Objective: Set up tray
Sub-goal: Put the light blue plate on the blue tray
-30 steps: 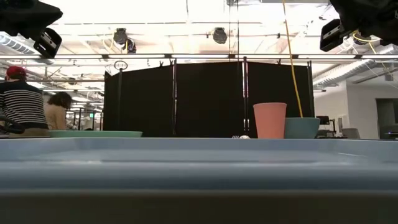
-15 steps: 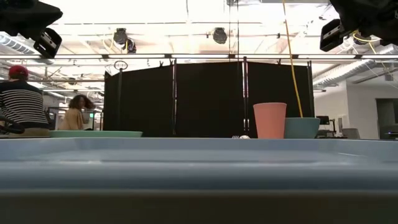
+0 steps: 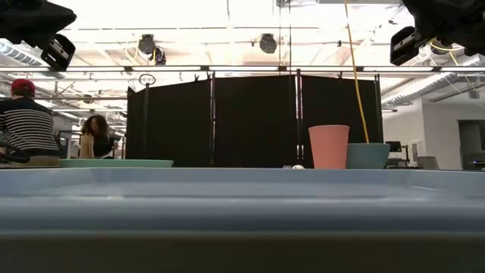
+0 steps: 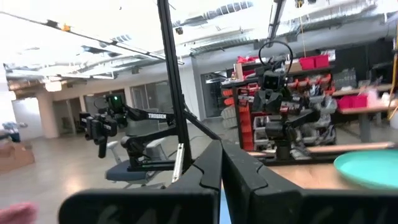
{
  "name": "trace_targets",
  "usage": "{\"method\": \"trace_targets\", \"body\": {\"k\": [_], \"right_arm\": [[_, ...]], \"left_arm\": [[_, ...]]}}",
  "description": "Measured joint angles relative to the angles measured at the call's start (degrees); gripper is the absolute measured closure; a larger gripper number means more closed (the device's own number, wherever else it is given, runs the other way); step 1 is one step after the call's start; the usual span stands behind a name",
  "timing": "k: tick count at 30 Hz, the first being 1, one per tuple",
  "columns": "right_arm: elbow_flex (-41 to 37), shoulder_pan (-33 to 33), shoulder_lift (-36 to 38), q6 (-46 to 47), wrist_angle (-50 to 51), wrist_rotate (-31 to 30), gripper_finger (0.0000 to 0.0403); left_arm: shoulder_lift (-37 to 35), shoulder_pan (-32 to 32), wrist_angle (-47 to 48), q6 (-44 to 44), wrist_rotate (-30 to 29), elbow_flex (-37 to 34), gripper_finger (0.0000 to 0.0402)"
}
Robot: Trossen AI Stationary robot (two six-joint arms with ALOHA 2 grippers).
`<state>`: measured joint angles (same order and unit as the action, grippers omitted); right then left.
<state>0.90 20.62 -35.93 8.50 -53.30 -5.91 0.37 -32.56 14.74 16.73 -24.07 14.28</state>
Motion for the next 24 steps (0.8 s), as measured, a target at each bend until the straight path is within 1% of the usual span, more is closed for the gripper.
{"method": "trace_targets", "body": {"k": [2,5,7,11,16,18,21,24], "right_arm": [[0.0,0.0,-0.3,0.7,0.0,0.0,0.0403],[0.0,0.0,-1.0,-0.7,1.0,0.0,0.0403],[0.0,0.0,-1.5,-2.9,3.2,0.0,0.0403],[0.0,0.0,-2.8,-11.7,6.1,-0.1,0.0403],[0.0,0.0,-4.4,-13.9,6.4,-0.2,0.0403],[0.0,0.0,-5.3,-15.3,6.6,-1.9,0.0403],[0.4,0.0,-7.1,-15.4,6.9,-6.4,0.0403],[2.7,-0.5,-10.2,-17.3,10.7,-7.5,0.0403]], "left_arm": [[0.0,0.0,0.0,0.0,0.0,0.0,0.0378],[0.0,0.0,0.0,0.0,0.0,0.0,0.0378],[0.0,0.0,0.0,0.0,0.0,0.0,0.0378],[0.0,0.0,0.0,0.0,0.0,0.0,0.0378],[0.0,0.0,0.0,0.0,0.0,0.0,0.0378],[0.0,0.0,0.0,-0.1,0.0,0.0,0.0378],[0.0,0.0,0.0,-0.1,0.0,0.0,0.0378],[0.0,0.0,0.0,-1.0,0.0,0.0,0.0378]]}}
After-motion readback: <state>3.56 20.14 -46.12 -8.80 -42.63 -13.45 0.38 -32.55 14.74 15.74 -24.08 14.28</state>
